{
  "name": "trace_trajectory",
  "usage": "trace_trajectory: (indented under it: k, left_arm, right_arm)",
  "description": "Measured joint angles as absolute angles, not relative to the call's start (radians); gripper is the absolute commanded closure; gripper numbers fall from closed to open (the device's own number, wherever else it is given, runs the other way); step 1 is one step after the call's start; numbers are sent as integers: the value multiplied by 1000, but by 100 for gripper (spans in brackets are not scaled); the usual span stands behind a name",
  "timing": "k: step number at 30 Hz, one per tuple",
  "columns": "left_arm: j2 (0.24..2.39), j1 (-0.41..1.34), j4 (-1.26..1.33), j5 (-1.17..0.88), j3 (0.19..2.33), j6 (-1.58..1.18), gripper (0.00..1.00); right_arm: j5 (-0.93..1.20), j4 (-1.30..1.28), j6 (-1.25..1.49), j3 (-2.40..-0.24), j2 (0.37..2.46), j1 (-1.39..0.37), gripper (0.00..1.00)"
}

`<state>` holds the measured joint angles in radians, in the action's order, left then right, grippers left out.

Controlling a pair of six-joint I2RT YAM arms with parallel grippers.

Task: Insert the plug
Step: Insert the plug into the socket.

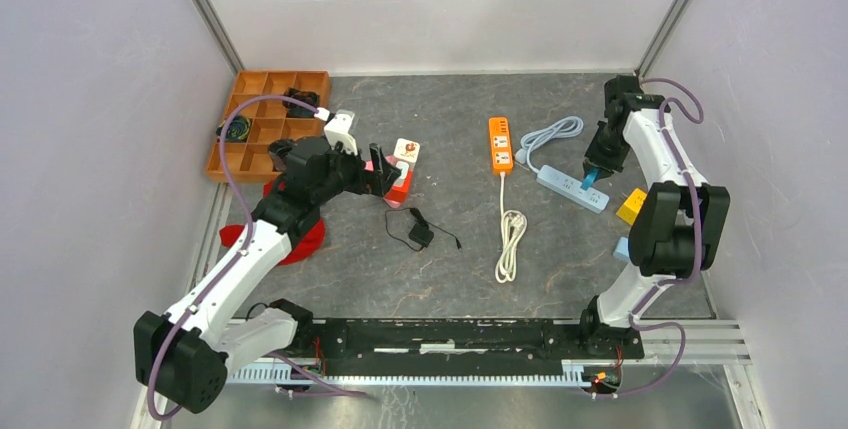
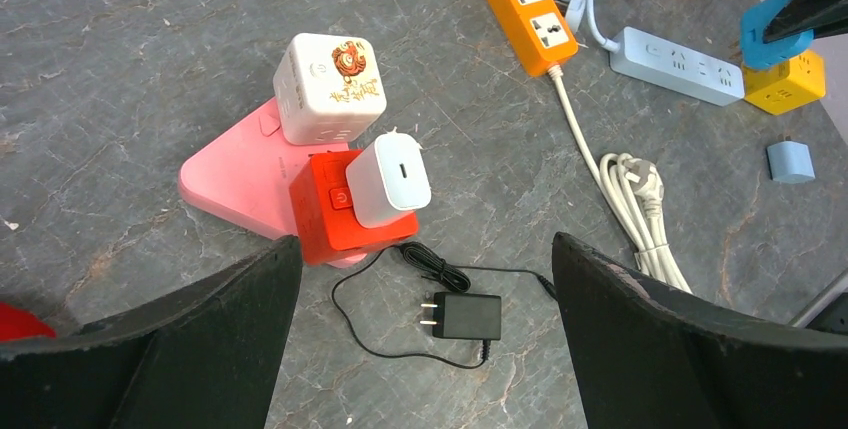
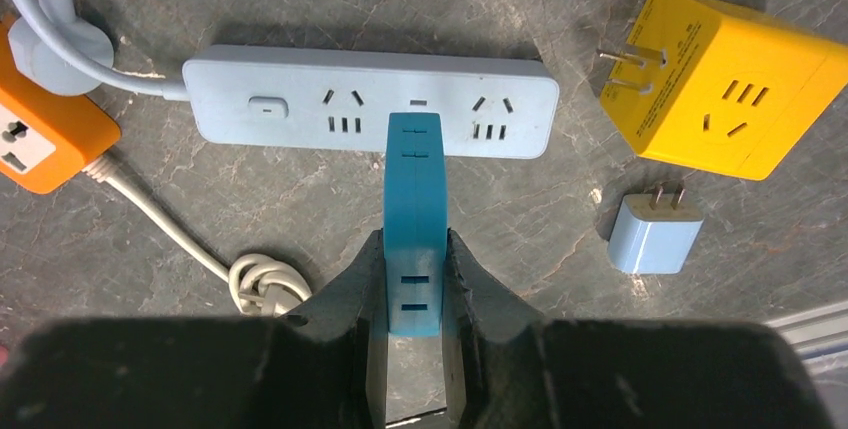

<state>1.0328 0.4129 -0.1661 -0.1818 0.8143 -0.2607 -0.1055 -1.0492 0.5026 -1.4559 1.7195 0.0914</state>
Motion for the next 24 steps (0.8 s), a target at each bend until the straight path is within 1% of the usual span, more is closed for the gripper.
trace_trajectory:
  k: [10,24]
  left_arm:
    - [1022,413,-167,-181,814,-260,0]
    - [1022,413,-167,-181,814,-260,0]
  right_arm:
    - [-59,-999,500,-1428,1753,134,100]
    - [-23,-973,500,-1380,1758,140,100]
